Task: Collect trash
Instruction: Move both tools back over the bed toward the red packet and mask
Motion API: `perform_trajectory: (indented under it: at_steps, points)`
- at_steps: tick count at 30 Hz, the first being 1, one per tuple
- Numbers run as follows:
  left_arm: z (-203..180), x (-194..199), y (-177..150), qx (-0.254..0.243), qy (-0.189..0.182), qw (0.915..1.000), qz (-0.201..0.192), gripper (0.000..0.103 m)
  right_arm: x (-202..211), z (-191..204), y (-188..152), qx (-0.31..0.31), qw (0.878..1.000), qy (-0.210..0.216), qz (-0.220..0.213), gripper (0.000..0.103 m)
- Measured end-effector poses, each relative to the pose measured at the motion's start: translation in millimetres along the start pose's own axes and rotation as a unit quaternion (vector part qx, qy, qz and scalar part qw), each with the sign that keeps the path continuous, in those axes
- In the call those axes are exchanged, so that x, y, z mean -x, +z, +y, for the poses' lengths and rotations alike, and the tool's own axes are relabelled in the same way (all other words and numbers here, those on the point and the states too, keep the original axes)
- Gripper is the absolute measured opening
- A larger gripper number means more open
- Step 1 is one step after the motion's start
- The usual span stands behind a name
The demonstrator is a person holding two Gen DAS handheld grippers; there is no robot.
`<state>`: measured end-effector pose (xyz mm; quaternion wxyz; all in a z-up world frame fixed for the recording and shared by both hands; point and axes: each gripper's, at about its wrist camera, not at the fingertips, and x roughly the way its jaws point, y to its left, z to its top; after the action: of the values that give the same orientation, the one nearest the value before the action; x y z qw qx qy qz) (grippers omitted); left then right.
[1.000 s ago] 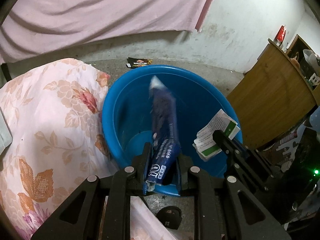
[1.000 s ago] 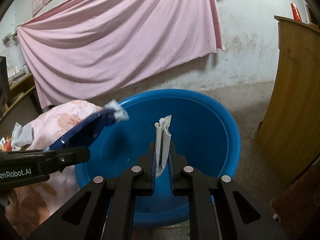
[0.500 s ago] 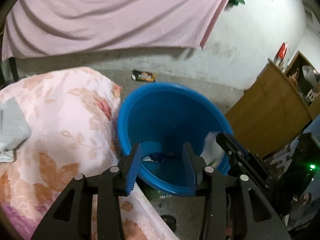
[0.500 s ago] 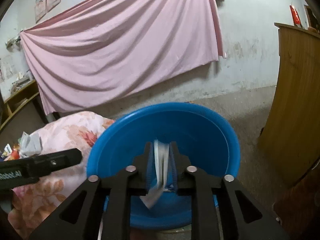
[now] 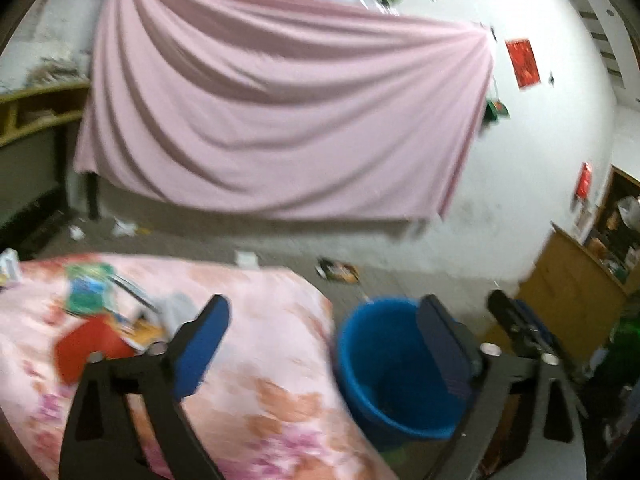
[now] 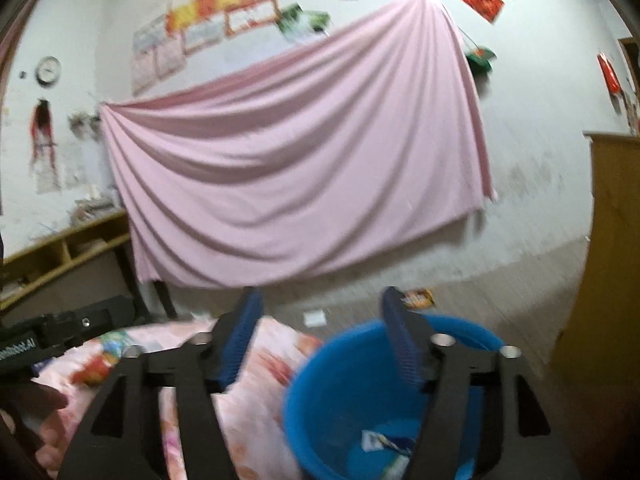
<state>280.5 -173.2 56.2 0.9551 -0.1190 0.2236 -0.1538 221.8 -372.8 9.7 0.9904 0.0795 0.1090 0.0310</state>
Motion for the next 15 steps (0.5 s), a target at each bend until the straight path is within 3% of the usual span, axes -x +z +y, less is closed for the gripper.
perform_trajectory:
  at_steps: [7, 9, 15]
  points:
    - [42, 58, 6, -0.021, 0.065, 0.9936, -0.090, 0.101, 18, 38, 17, 0.000, 0.995, 0.050, -0.081, 0.091]
    - [52, 74, 3, -0.033, 0.080, 0.9906, -0.106, 0.101, 22, 48, 19, 0.001, 0.993, 0.063, -0.096, 0.103]
    - [83, 108, -9, -0.046, 0.118, 0.9824, -0.138, 0.101, 29, 78, 18, 0.016, 0.986, 0.108, -0.123, 0.103]
